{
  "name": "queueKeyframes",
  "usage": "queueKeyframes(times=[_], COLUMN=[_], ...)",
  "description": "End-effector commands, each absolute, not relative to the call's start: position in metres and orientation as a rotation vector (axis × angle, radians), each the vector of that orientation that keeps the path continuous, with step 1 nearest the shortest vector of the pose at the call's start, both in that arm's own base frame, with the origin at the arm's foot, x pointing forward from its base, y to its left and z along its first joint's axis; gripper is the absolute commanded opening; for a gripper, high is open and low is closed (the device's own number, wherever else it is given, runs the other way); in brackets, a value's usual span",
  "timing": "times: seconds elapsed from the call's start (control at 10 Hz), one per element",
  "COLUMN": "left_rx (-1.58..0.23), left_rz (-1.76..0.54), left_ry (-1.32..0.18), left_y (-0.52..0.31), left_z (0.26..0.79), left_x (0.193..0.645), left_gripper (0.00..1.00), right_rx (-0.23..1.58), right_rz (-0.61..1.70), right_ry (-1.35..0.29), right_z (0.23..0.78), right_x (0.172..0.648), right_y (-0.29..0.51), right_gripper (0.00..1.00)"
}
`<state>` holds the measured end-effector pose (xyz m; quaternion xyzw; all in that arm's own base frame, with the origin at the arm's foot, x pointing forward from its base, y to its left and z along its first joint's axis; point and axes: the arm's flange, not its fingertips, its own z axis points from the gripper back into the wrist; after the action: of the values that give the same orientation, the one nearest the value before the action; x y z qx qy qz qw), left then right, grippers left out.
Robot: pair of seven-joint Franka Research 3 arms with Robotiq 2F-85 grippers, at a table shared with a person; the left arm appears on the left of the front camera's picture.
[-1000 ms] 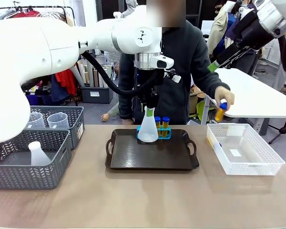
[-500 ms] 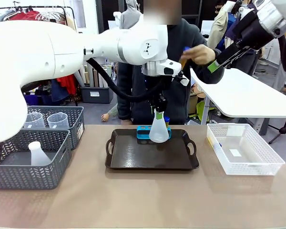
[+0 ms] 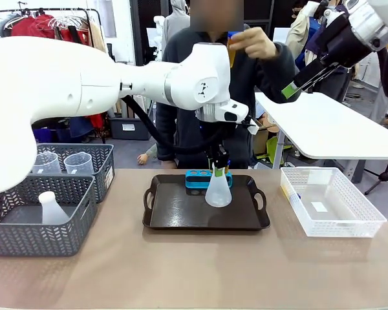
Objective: Prepare the laboratory tools.
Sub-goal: Pick up one Small flask and place it on the Handle tray.
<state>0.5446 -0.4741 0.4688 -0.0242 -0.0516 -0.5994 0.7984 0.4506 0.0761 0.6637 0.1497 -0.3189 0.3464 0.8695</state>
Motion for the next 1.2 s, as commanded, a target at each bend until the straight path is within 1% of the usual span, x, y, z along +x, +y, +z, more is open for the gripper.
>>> queueKeyframes(times=[0.0, 0.4, 0.5, 0.6, 1.0, 1.1], left_rx=[-0.072, -0.074, -0.076, -0.077, -0.076, -0.073], left_rz=[-1.356, -1.379, -1.375, -1.378, -1.379, -1.380], left_ry=[-0.113, -0.086, -0.084, -0.085, -0.078, -0.079], left_y=[-0.481, -0.489, -0.491, -0.491, -0.490, -0.490], left_z=[0.460, 0.441, 0.441, 0.442, 0.443, 0.443], left_x=[0.546, 0.551, 0.551, 0.553, 0.553, 0.553], left_gripper=[0.00, 0.00, 0.05, 0.23, 1.00, 1.00], right_rx=[0.322, 0.322, 0.322, 0.322, 0.322, 0.322], right_rz=[0.727, 0.727, 0.727, 0.727, 0.727, 0.727], right_ry=[-0.670, -0.670, -0.670, -0.670, -0.670, -0.670], right_z=[0.665, 0.665, 0.665, 0.665, 0.665, 0.665], right_x=[0.451, 0.451, 0.451, 0.451, 0.451, 0.451], right_y=[0.076, 0.076, 0.076, 0.076, 0.076, 0.076], right_gripper=[1.00, 1.00, 1.00, 1.00, 1.00, 1.00])
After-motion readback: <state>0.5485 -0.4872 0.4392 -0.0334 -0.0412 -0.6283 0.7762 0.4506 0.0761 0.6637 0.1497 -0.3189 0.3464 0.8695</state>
